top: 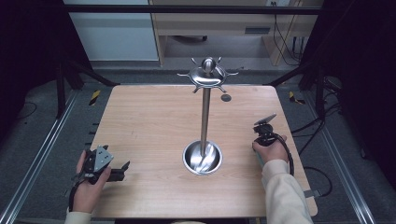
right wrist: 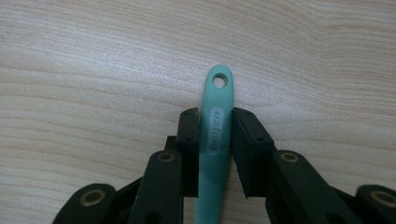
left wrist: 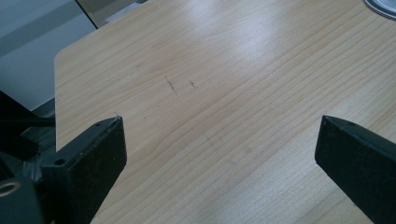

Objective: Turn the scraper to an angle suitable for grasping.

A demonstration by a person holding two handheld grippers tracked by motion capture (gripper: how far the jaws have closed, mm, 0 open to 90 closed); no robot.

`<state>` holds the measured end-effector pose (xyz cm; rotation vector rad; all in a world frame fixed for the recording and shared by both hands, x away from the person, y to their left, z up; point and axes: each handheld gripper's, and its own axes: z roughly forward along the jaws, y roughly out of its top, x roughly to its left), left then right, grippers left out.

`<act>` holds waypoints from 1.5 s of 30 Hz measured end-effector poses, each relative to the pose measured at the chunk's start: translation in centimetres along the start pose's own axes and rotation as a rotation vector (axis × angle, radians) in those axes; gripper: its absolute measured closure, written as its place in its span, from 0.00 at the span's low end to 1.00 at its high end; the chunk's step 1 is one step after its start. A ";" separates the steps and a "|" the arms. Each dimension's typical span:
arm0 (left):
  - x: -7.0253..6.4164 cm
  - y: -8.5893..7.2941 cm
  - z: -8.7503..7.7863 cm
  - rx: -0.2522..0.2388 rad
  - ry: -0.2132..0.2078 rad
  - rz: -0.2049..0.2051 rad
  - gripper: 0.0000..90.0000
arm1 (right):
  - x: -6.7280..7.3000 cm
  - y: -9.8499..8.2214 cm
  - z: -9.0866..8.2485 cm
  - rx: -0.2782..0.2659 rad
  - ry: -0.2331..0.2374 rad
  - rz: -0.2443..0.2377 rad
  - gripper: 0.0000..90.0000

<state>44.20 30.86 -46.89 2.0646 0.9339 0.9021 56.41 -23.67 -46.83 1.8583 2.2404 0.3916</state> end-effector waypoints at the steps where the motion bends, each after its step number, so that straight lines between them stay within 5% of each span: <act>1: 0.0 0.0 0.0 0.000 0.000 -0.001 0.02 | 0.0 0.0 0.0 -0.002 -0.001 -0.002 0.82; 15: 0.1 0.0 -0.1 -0.001 0.000 -0.005 0.02 | 0.7 -0.1 -1.9 -0.053 0.023 -0.027 0.83; 38: 0.4 0.0 -0.3 -0.011 0.005 -0.016 0.02 | 3.0 1.3 -10.2 -0.281 0.042 -0.155 0.83; 45: 0.7 -0.2 -0.3 -0.016 0.014 -0.027 0.02 | 4.1 1.7 -12.0 -0.355 0.085 -0.183 0.83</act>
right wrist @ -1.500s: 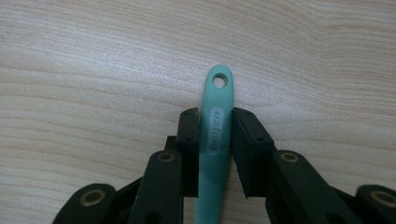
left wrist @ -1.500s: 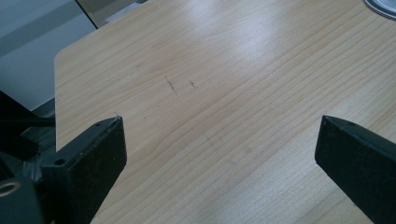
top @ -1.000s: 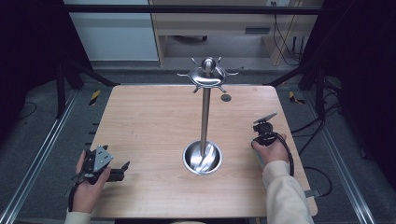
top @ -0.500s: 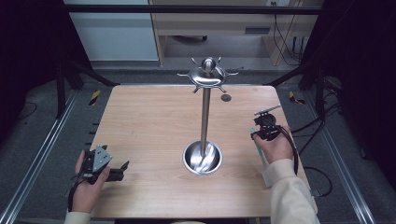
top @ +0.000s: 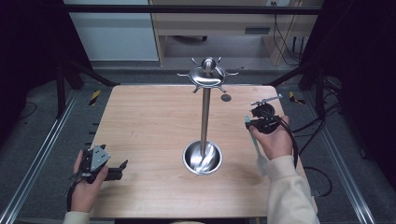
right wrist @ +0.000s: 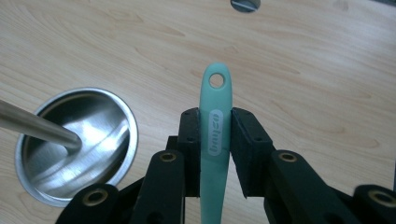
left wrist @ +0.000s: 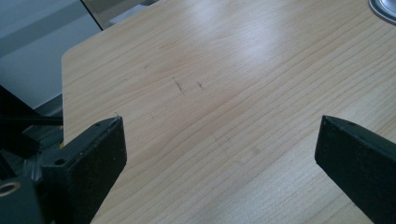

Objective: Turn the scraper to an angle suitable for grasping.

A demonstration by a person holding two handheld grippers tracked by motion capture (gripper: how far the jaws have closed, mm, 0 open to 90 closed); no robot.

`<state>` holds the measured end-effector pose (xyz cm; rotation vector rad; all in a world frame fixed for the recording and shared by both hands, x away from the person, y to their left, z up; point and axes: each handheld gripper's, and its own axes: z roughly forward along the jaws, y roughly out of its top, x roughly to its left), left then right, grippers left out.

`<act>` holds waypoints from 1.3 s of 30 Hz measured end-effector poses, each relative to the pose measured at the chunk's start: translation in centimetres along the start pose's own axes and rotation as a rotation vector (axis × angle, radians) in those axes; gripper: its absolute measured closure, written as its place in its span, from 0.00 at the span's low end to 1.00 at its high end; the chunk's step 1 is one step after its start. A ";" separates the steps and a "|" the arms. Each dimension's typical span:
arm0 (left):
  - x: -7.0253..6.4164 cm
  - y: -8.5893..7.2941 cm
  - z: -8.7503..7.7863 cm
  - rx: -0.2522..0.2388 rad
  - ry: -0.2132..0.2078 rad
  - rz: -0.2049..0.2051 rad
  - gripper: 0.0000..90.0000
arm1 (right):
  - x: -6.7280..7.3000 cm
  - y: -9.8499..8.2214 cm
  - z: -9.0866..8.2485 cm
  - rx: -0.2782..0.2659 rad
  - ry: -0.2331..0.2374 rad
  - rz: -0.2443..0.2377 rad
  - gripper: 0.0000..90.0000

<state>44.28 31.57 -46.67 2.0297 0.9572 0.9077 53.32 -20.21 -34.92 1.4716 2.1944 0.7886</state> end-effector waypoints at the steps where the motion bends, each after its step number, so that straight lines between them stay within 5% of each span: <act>1: 0.0 0.0 0.0 -0.001 0.001 -0.001 0.02 | 0.0 0.1 -0.1 -0.010 0.006 -0.003 0.83; 10: 0.4 -0.1 -0.1 0.002 0.012 -0.013 0.02 | -0.2 0.5 -1.7 -0.095 0.051 0.017 0.83; 25: 0.8 0.0 -0.2 -0.015 0.015 -0.029 0.02 | -0.6 0.0 -3.6 -0.182 0.056 0.026 0.83; 39: 1.1 0.0 -0.4 -0.034 0.014 -0.057 0.02 | 0.9 0.4 -5.8 -0.270 0.082 -0.020 0.83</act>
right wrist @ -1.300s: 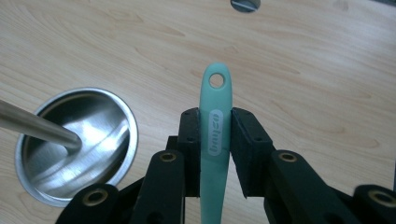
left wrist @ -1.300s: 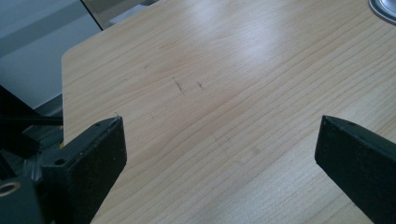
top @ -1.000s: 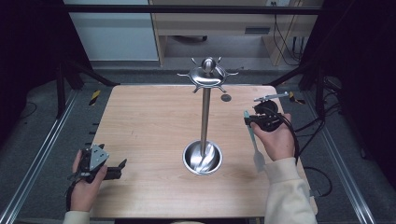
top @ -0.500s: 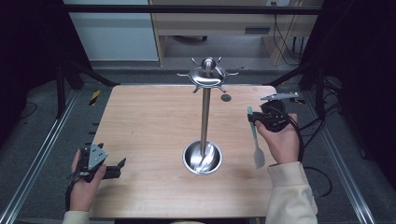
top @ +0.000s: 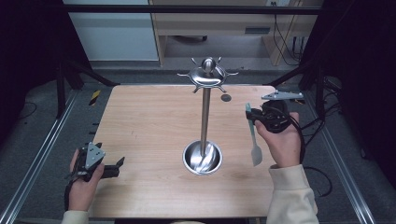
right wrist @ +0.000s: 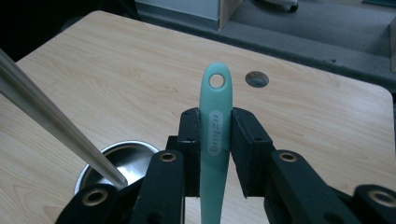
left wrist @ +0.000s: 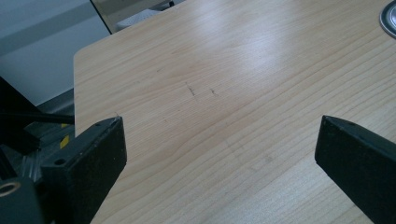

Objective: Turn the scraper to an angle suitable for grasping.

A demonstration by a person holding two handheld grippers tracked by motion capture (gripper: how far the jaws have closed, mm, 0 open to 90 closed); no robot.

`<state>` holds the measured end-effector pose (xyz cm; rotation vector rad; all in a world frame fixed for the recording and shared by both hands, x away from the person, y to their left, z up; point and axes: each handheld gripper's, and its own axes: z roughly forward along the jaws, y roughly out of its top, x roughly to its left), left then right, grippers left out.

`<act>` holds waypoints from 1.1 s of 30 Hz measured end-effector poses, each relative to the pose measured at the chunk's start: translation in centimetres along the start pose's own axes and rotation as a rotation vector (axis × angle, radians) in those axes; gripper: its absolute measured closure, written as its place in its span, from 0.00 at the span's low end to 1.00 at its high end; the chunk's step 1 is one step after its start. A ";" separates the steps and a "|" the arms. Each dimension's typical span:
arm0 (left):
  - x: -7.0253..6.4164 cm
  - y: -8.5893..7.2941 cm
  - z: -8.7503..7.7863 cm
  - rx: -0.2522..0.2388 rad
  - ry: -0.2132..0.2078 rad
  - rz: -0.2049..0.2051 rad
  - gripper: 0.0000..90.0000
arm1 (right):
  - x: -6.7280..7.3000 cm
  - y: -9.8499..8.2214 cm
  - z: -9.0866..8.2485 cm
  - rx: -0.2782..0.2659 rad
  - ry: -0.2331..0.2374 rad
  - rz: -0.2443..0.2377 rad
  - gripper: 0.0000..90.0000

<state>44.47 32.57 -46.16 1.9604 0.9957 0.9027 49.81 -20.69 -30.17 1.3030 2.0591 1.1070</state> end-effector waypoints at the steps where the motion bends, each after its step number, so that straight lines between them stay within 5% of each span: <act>1: 0.1 0.0 0.0 -0.002 0.000 -0.003 0.02 | 0.1 0.1 -0.1 -0.008 0.005 0.000 0.83; 33: 0.2 0.0 -0.5 -0.019 0.000 -0.021 0.02 | 3.2 2.1 -5.4 -0.233 0.088 -0.079 0.83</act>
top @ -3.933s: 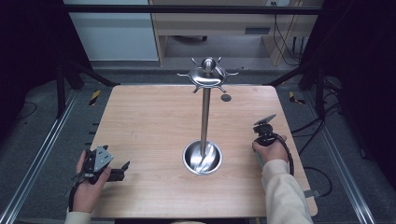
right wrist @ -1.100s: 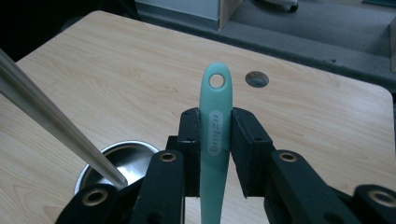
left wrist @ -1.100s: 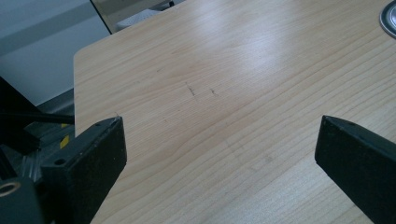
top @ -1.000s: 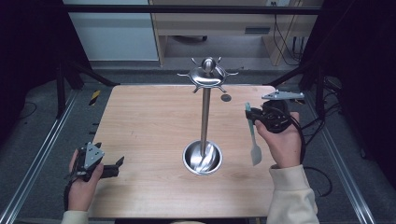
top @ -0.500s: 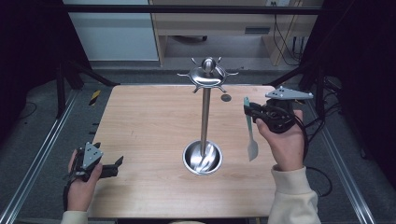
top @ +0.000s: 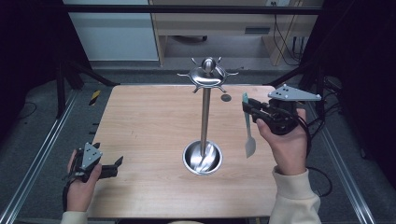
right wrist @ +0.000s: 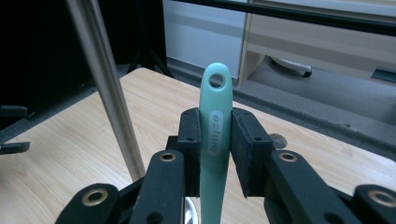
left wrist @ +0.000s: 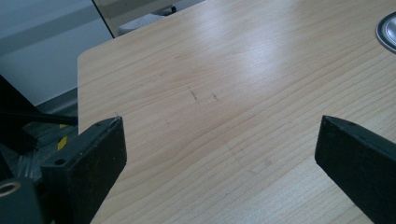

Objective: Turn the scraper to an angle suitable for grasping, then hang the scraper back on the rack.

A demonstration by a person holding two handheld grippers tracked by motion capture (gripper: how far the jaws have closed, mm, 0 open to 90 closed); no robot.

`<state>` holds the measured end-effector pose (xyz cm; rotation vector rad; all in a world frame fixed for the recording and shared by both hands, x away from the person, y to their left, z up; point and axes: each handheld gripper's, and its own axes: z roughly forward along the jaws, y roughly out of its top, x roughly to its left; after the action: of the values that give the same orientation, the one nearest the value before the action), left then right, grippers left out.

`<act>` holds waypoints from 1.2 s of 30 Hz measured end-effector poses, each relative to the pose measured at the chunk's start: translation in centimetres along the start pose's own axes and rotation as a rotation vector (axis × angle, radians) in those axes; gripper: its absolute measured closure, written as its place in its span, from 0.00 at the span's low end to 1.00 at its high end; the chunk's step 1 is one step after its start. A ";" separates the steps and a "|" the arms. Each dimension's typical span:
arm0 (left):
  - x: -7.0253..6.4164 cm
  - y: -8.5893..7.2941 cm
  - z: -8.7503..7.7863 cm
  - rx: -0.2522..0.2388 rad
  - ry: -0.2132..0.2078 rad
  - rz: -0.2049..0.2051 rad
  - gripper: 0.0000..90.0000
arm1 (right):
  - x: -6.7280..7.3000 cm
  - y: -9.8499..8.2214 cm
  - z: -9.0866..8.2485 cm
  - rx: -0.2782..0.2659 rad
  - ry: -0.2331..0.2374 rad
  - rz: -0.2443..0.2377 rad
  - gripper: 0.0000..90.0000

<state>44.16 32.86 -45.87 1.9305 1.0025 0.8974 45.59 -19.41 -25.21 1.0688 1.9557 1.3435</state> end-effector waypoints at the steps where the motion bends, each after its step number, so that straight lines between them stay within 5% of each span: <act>1: 0.0 0.0 0.0 0.001 -0.001 0.000 0.02 | 0.1 0.1 -0.1 -0.010 0.004 -0.001 0.83; 16: -0.2 0.1 0.1 0.003 -0.008 0.005 0.02 | 1.4 1.4 -3.0 -0.111 0.033 -0.036 0.83; 36: -0.2 0.1 0.0 0.000 -0.011 0.006 0.02 | 2.7 2.1 -4.3 -0.155 0.054 -0.064 0.83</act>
<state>44.11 32.61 -45.85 1.9371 0.9907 0.8892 41.42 -18.96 -21.70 0.8987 1.8724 1.4763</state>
